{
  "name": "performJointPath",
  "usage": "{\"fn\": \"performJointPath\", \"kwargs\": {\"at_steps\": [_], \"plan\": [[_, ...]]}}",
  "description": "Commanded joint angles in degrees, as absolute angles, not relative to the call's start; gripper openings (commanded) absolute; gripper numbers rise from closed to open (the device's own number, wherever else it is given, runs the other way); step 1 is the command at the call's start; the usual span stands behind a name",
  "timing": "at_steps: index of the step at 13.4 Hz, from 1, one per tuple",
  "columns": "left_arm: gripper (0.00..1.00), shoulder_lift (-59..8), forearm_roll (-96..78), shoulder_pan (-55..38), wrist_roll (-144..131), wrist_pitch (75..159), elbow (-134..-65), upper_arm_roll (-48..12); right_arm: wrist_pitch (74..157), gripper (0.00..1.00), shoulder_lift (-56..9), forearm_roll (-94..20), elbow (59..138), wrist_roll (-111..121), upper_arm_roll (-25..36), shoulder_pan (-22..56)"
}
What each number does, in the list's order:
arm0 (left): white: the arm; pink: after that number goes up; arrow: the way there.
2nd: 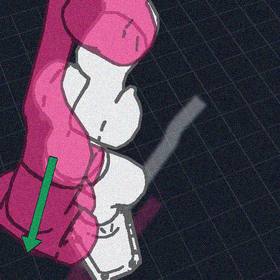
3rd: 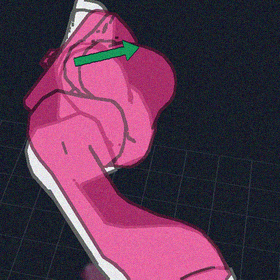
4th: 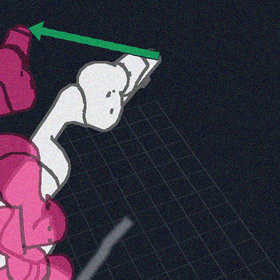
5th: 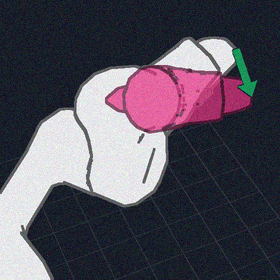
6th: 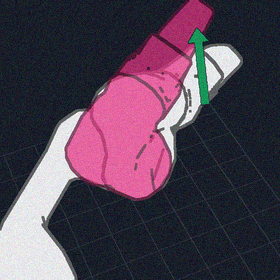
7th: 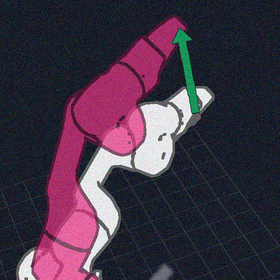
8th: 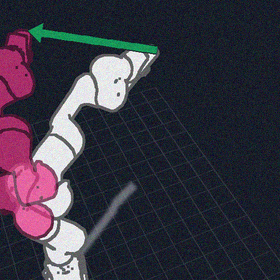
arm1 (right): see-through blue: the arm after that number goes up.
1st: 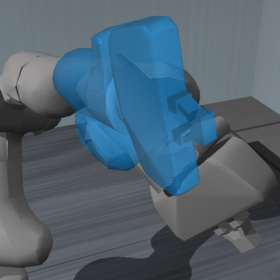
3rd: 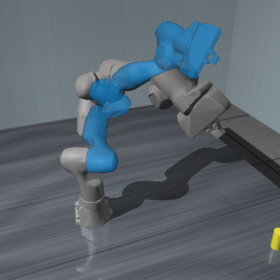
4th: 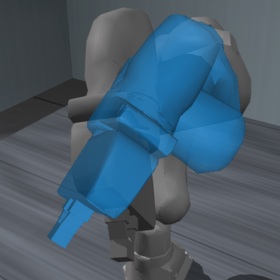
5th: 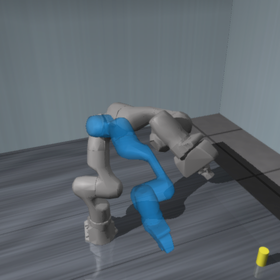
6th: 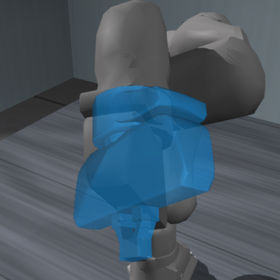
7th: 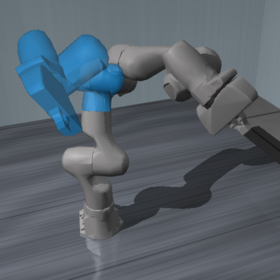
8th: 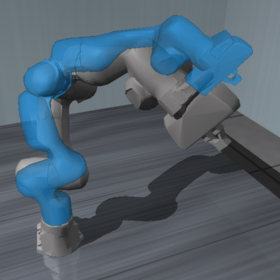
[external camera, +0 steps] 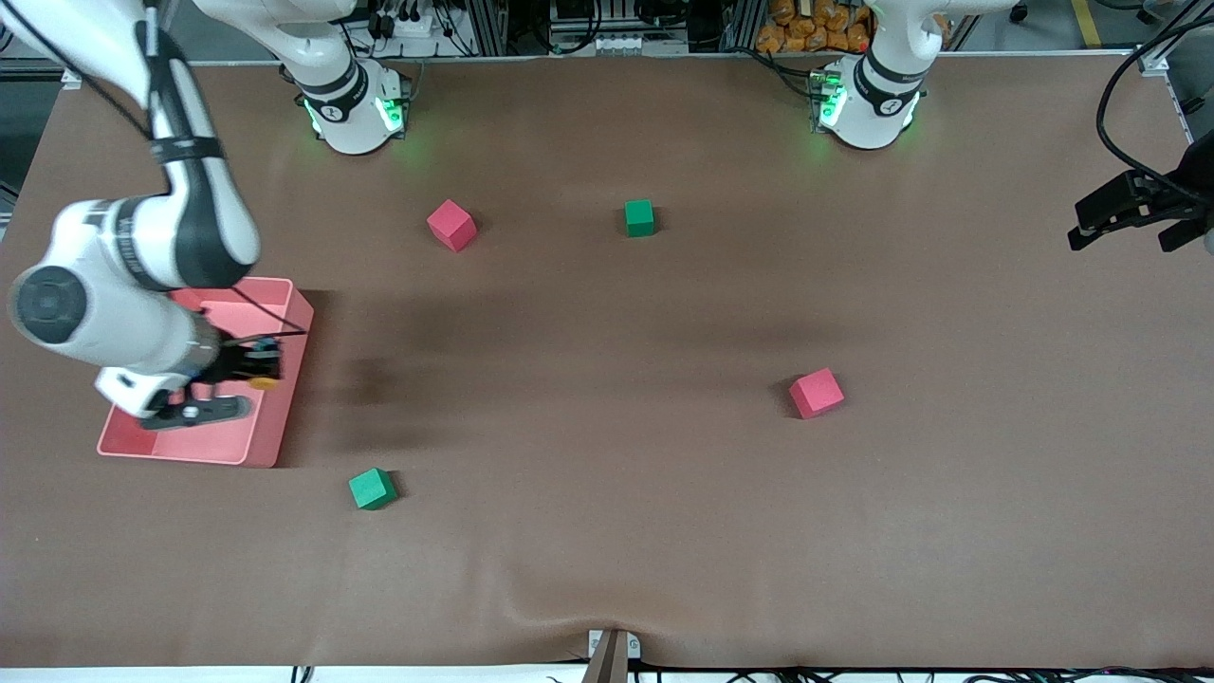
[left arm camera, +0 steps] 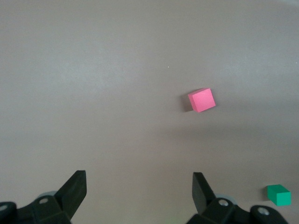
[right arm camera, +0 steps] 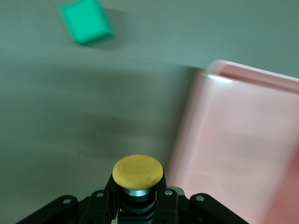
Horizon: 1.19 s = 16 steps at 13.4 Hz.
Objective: Place and upright button with both arms
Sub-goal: 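Lift the yellow button out of the tray with the right gripper, then carry the button to mid-table, lower it and open the right gripper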
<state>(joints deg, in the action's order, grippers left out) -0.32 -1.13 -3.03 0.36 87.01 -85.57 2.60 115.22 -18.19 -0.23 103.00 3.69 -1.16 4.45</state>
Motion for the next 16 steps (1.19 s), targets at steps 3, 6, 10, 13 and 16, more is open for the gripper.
{"fn": "performJointPath", "kwargs": {"at_steps": [3,6,10,13,16], "plan": [[1.0,-0.79,-0.88,-3.34,-0.18,86.4,-84.55,2.37,111.97,0.0,-31.79,-7.56,87.04,-7.8,-0.35,18.51],[1.0,-1.4,-0.97,-3.34,0.09,86.4,-84.55,2.37,111.97,0.0,-40.14,-7.29,76.85,-14.14,-0.35,25.21],[1.0,-1.58,-0.97,-3.34,0.09,86.4,-84.55,2.29,112.67,0.0,-48.84,-10.97,65.42,-19.23,-0.44,30.93],[1.0,-2.02,-1.14,-3.34,0.18,86.4,-84.64,2.29,116.7,0.0,-53.78,-11.16,60.65,-26.34,-0.44,34.97],[1.0,-2.11,-1.23,-3.34,0.18,86.4,-84.73,2.29,119.96,0.0,-56.68,-11.07,60.73,-31.1,-0.18,39.01]]}}
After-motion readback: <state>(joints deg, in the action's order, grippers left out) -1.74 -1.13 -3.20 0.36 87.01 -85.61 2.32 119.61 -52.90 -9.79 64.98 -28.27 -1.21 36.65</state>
